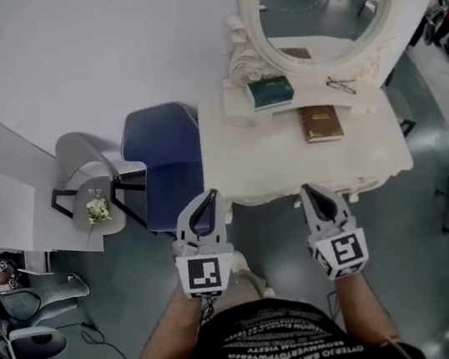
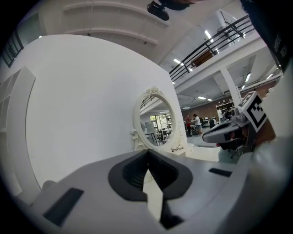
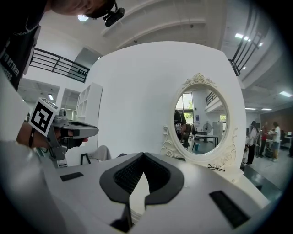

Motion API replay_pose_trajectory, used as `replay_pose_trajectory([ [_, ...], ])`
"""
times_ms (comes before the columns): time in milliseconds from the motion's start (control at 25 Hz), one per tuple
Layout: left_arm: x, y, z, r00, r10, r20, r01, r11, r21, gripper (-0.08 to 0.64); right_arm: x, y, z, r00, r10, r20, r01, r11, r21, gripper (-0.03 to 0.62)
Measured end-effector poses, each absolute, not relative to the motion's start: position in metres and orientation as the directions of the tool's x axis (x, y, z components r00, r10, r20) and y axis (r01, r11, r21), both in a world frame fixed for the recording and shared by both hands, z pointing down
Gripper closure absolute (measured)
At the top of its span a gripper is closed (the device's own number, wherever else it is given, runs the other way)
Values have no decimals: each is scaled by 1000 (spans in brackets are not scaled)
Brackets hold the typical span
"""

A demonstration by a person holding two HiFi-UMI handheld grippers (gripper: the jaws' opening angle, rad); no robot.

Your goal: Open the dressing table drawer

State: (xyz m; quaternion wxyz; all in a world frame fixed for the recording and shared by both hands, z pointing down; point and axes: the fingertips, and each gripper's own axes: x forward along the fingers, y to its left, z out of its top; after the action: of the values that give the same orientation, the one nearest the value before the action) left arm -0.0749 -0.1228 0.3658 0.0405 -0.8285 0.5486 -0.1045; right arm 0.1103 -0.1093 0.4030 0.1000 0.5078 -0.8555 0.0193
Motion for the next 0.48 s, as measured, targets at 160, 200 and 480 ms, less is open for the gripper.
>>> replay_pose_trajectory([
  [160,-80,-141,366,380,-916,129,-901,-398,-172,555,106,-126,401,-458,-870,183,-877,476,67,589],
  [200,-81,-145,365,381,-916,128,-900,-399,-173,555,105,-130,401,-455,-871,186,-877,475,74,589],
  [480,-86,-176,366,409,-902,141,-886,-429,-175,555,98,-156,399,-434,-880,194,-885,457,90,589],
])
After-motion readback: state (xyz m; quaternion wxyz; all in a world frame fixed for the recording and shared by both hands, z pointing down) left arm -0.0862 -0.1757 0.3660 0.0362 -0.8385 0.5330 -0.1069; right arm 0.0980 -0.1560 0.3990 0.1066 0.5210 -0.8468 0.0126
